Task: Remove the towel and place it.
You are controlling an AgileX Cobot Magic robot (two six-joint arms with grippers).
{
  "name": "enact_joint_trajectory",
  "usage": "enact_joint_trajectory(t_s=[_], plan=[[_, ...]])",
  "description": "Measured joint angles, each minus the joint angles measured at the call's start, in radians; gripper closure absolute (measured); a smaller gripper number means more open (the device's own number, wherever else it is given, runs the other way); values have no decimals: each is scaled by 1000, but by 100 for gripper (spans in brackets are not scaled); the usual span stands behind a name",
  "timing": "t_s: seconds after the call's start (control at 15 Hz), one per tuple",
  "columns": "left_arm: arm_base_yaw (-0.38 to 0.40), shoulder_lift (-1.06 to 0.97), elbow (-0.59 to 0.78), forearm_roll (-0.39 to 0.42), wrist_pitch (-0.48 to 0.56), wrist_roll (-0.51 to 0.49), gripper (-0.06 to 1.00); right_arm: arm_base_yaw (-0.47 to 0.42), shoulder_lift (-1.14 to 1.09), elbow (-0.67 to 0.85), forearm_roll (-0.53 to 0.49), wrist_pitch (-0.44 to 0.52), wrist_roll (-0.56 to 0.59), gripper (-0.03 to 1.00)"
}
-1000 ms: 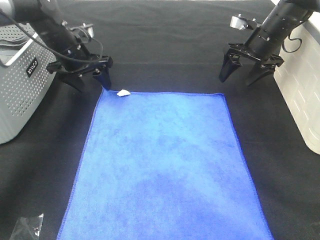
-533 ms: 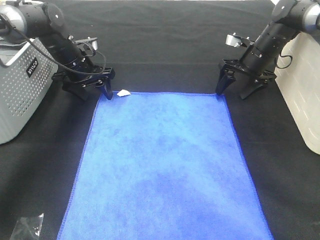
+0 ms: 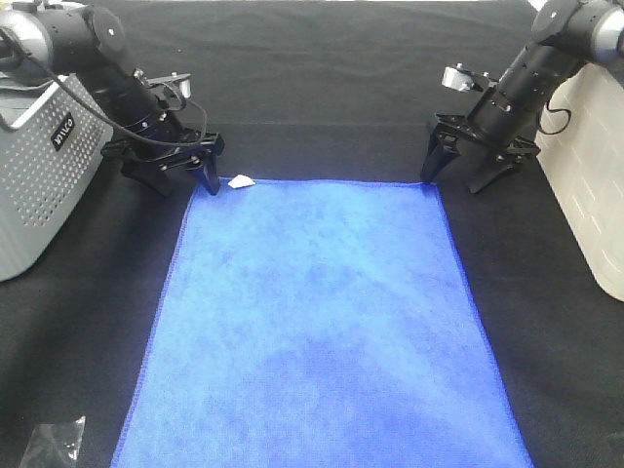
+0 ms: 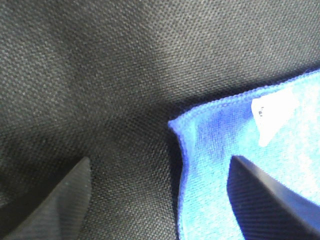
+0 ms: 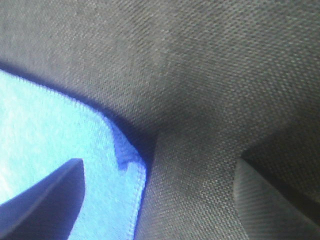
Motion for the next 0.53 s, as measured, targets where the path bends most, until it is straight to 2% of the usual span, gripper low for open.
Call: enact_joint_trajectory(t_s=[0.2, 0.53], plan=[[0, 0, 0, 0, 0, 3, 24, 7, 0, 0, -11, -4, 26, 19], [-26, 1, 0, -27, -2, 30, 24, 68, 0, -3, -112, -9, 35, 19]])
